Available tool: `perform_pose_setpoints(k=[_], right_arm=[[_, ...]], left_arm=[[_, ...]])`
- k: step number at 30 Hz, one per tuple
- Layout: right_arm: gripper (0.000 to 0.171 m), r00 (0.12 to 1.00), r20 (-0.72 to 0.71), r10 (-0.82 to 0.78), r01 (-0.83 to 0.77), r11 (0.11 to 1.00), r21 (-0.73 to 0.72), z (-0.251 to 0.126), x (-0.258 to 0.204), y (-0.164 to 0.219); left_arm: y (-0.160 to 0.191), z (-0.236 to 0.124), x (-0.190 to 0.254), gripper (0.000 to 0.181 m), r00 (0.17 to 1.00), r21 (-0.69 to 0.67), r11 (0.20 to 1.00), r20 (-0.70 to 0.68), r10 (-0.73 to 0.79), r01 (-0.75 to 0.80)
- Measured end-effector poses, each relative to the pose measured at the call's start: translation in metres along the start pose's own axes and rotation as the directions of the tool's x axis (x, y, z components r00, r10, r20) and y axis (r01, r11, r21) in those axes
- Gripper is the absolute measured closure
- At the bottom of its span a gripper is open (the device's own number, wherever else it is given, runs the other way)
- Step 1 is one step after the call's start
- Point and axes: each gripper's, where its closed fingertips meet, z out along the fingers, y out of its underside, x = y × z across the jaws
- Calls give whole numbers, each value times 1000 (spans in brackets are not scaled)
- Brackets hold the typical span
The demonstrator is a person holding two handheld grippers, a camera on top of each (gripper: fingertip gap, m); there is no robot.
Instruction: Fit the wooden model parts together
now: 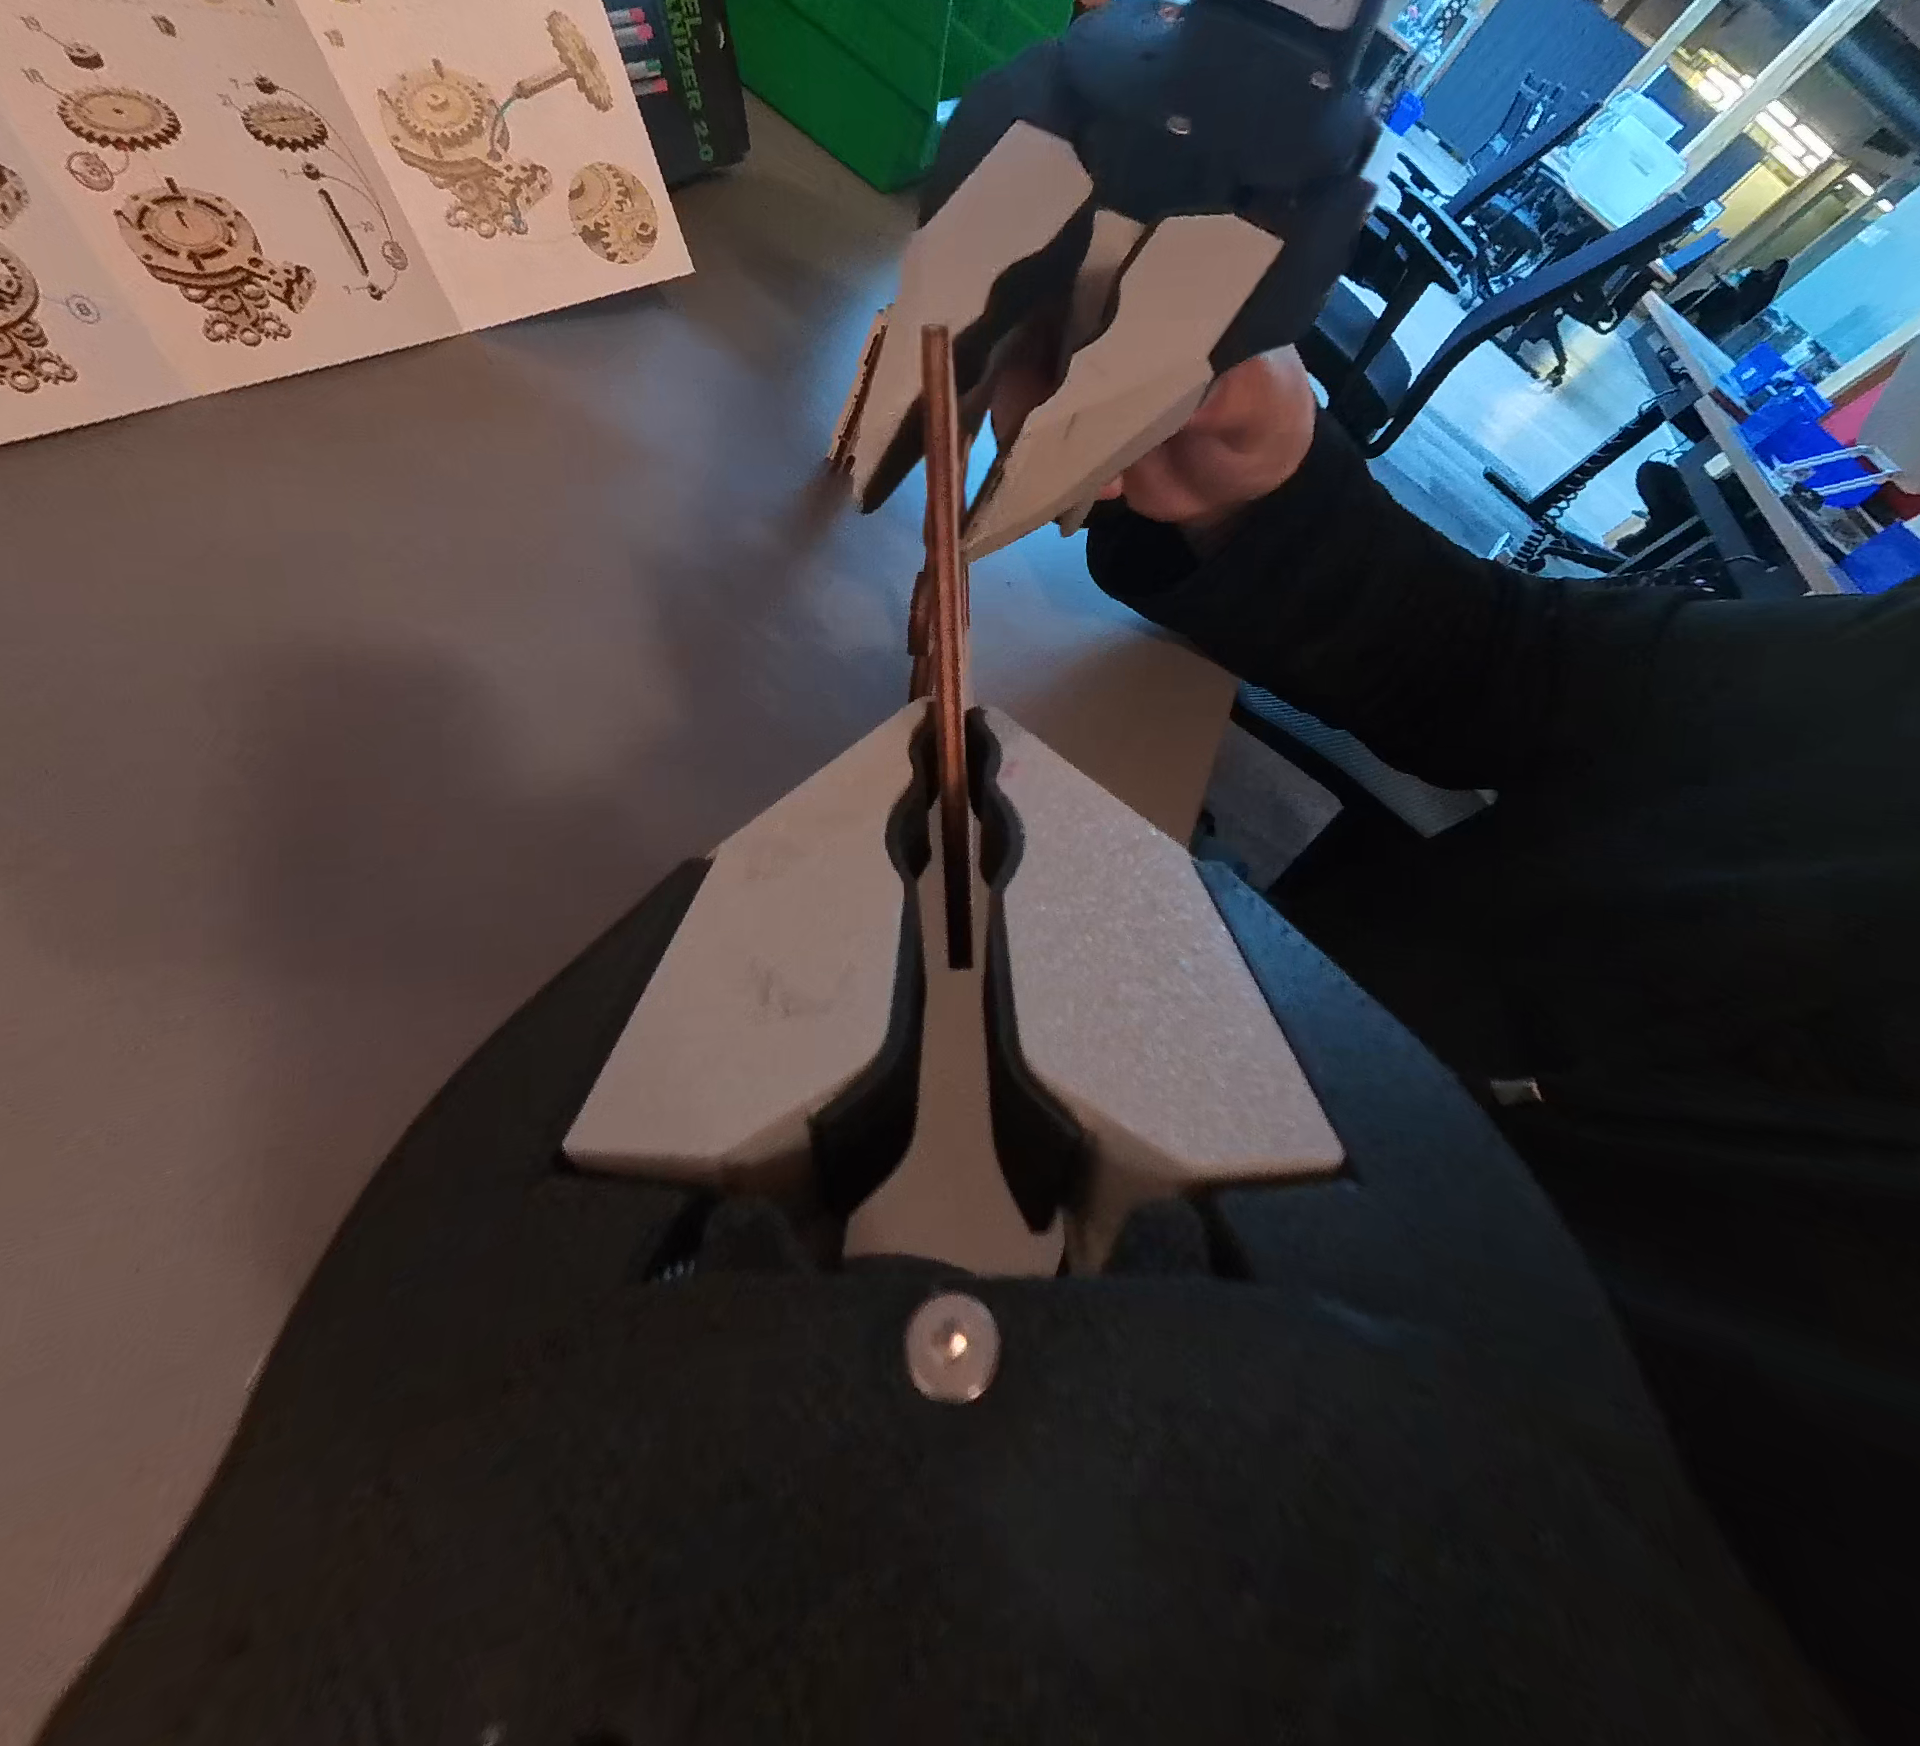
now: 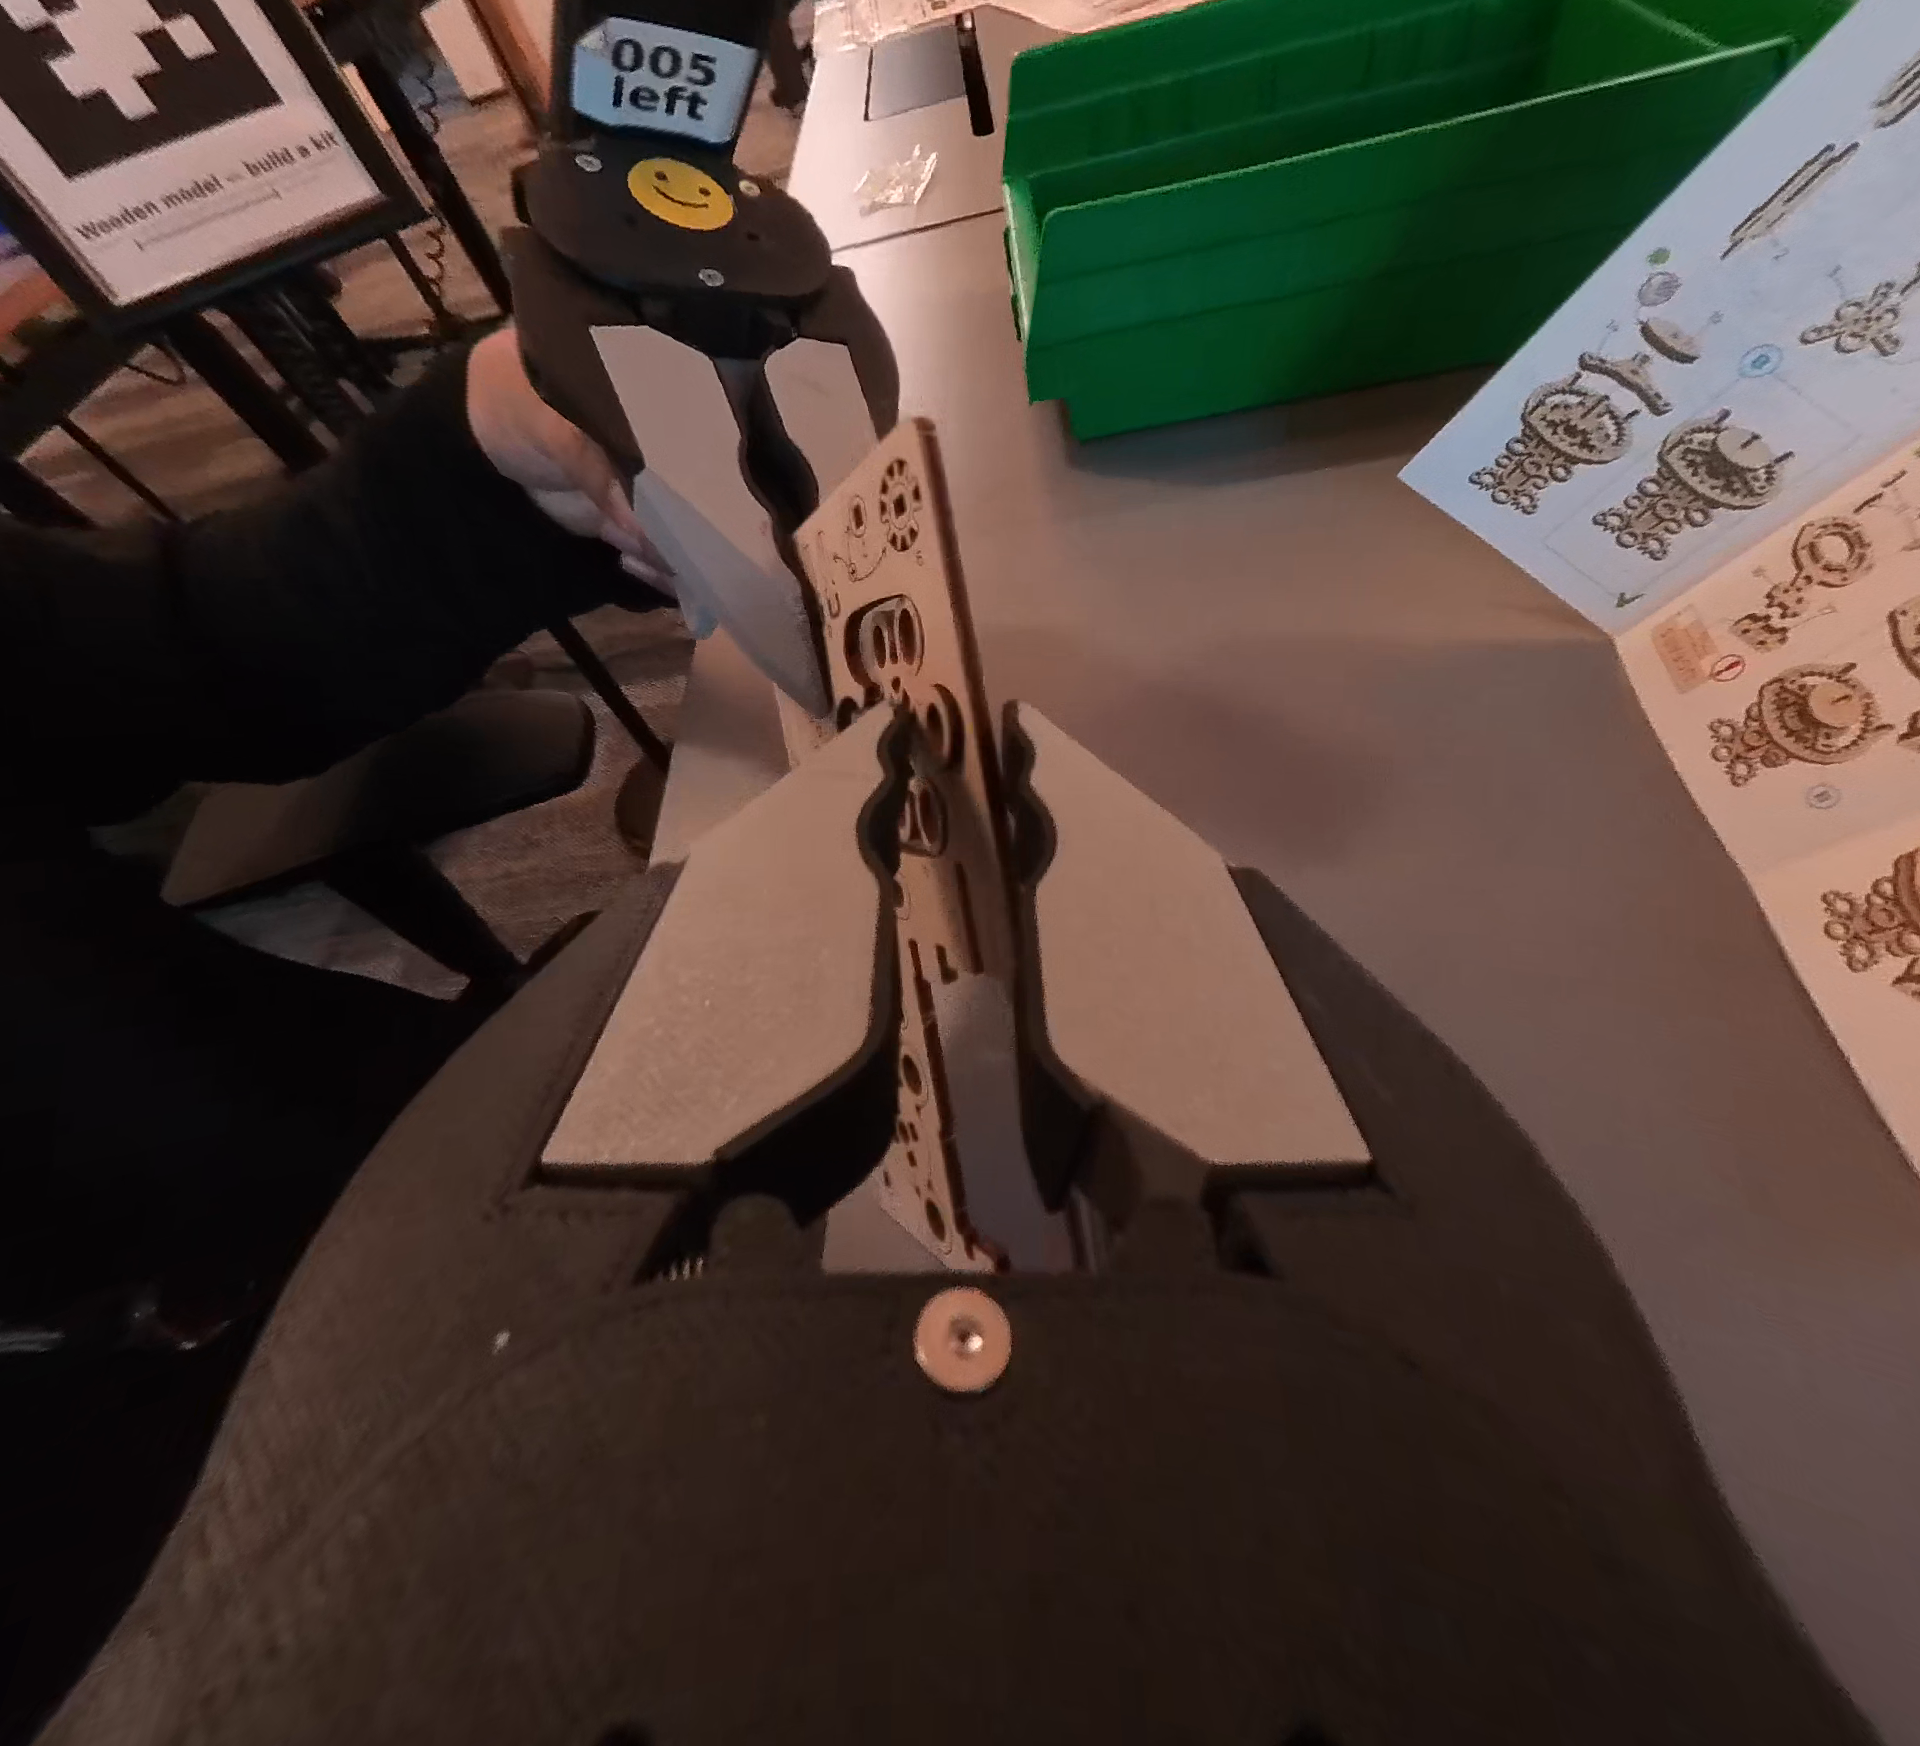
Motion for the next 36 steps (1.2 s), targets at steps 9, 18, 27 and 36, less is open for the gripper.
perform_pose_setpoints(k=[9,18,27,36], right_arm=[[156,977,-140,-163,156,986,-62,0,-1,2],[155,954,-181,-238,218,968,-125,3,1,6],[154,895,-270,-356,317,932,-176,4,5,4],[148,852,-304,-427,381,903,-198,1,8,5]], left_arm=[[6,3,2,180,1000,-9,1000,-23,-19,19],[10,5,0,180,1000,-23,1000,-6,-19,19],[10,5,-7,180,999,-3,999,-5,-45,45],[8,4,-4,180,997,34,997,-39,-65,67]])
